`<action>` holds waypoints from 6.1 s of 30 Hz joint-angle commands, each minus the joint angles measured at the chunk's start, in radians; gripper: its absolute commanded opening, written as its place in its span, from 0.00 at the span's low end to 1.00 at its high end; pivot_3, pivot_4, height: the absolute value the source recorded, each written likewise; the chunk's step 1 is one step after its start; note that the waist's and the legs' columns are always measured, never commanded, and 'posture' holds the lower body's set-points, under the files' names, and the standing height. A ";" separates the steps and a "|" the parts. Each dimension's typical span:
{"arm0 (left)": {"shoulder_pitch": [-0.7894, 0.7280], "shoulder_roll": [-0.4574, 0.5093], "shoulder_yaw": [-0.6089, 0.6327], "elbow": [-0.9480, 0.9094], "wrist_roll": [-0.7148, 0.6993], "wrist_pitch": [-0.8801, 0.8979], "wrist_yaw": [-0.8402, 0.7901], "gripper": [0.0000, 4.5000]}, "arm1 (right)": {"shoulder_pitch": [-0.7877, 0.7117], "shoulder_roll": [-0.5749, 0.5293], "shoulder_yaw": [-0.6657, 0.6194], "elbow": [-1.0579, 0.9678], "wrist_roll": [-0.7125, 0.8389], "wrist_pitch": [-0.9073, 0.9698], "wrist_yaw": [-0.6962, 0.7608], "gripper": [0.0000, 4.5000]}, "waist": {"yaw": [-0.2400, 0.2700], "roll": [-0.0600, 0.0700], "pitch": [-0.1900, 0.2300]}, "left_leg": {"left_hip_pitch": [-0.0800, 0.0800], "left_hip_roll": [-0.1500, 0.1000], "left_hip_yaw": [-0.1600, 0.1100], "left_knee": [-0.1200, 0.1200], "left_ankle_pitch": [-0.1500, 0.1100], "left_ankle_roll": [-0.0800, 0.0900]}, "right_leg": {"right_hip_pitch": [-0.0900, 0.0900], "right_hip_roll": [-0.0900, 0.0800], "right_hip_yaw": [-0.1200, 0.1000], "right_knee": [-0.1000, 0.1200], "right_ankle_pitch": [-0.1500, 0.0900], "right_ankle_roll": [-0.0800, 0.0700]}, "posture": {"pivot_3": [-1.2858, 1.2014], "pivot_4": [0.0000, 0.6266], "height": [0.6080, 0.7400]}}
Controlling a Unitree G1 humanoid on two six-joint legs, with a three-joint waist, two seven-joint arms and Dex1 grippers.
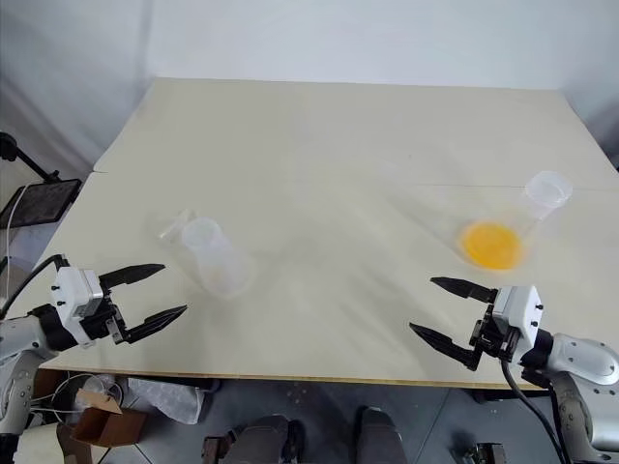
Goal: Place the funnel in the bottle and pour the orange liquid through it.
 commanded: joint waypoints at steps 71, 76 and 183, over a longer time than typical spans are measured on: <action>-0.366 -0.121 -0.173 0.021 -0.170 0.353 0.072 0.52 | -0.004 0.109 0.101 -0.224 0.037 0.018 -0.160 1.00 | 0.006 -0.006 -0.004 | 0.000 -0.002 -0.001 0.006 0.001 0.000 | 0.001 0.002 -0.001 0.006 0.000 0.001 | 0.52 0.24 1.00; -0.504 -0.166 -0.269 0.010 -0.170 0.371 0.046 0.52 | 0.048 0.090 0.023 -0.249 0.045 0.028 -0.199 1.00 | 0.031 -0.006 -0.004 | -0.001 -0.002 -0.001 0.008 0.001 0.000 | 0.000 0.003 -0.001 0.006 0.000 0.001 | 0.52 0.24 1.00; -0.607 -0.277 -0.070 0.558 0.104 0.169 0.523 0.58 | -0.072 0.148 0.160 -0.287 -0.017 0.034 -0.304 1.00 | 0.023 -0.009 -0.003 | -0.002 -0.002 0.001 0.013 -0.002 0.001 | -0.001 0.004 -0.006 0.012 0.001 0.002 | 0.52 0.24 1.00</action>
